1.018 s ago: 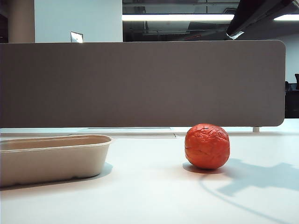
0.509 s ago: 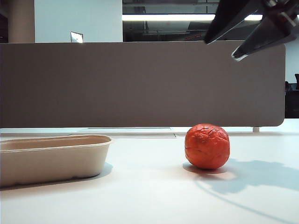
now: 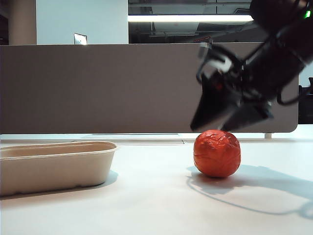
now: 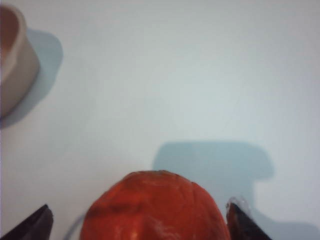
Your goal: Pick up the orange and place it into the paper lunchbox.
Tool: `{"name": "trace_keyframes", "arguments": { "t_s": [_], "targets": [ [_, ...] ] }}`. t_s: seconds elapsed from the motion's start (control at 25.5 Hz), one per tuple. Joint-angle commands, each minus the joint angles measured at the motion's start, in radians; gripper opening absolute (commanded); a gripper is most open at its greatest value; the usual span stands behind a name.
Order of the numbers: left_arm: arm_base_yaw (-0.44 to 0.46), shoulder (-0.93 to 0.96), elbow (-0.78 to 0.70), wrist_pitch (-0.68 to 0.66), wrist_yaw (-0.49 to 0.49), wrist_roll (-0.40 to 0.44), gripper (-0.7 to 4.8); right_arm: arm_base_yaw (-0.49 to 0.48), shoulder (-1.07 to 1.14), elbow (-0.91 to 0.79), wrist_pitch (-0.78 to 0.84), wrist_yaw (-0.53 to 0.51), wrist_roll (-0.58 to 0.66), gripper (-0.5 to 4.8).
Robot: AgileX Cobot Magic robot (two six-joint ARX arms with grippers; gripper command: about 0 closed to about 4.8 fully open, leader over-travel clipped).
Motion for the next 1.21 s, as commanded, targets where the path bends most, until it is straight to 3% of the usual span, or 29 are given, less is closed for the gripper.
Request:
{"name": "trace_keyframes", "arguments": {
  "t_s": [0.04, 0.43, 0.59, 0.78, 0.9, 1.02, 1.21],
  "targets": [
    [-0.001, -0.002, 0.003, 0.014, -0.002, 0.001, -0.06, 0.001, 0.035, 0.005, 0.027, -0.004, -0.021, 4.79],
    [-0.001, -0.002, 0.003, 0.014, -0.003, 0.001, -0.06, 0.001, 0.109, 0.004, 0.032, 0.004, -0.032, 4.79],
    [-0.001, -0.002, 0.003, 0.013, -0.003, 0.001, -0.06, 0.000, 0.109, 0.006, 0.032, 0.023, -0.032, 3.56],
    [-0.001, -0.002, 0.003, -0.006, -0.004, 0.001, -0.06, 0.000, 0.083, 0.010, 0.034, 0.023, -0.032, 3.56],
    [-0.001, -0.002, 0.003, -0.104, -0.093, 0.002, -0.06, 0.000, 0.033, 0.030, 0.033, 0.020, -0.031, 3.56],
    [-0.001, -0.002, 0.003, -0.174, -0.090, 0.006, -0.06, 0.002, 0.019, 0.092, 0.031, -0.019, -0.020, 3.58],
    [0.000, -0.002, 0.003, -0.194, -0.095, 0.047, -0.06, 0.088, 0.023, 0.206, 0.055, -0.036, -0.020, 3.58]
  ]
}}
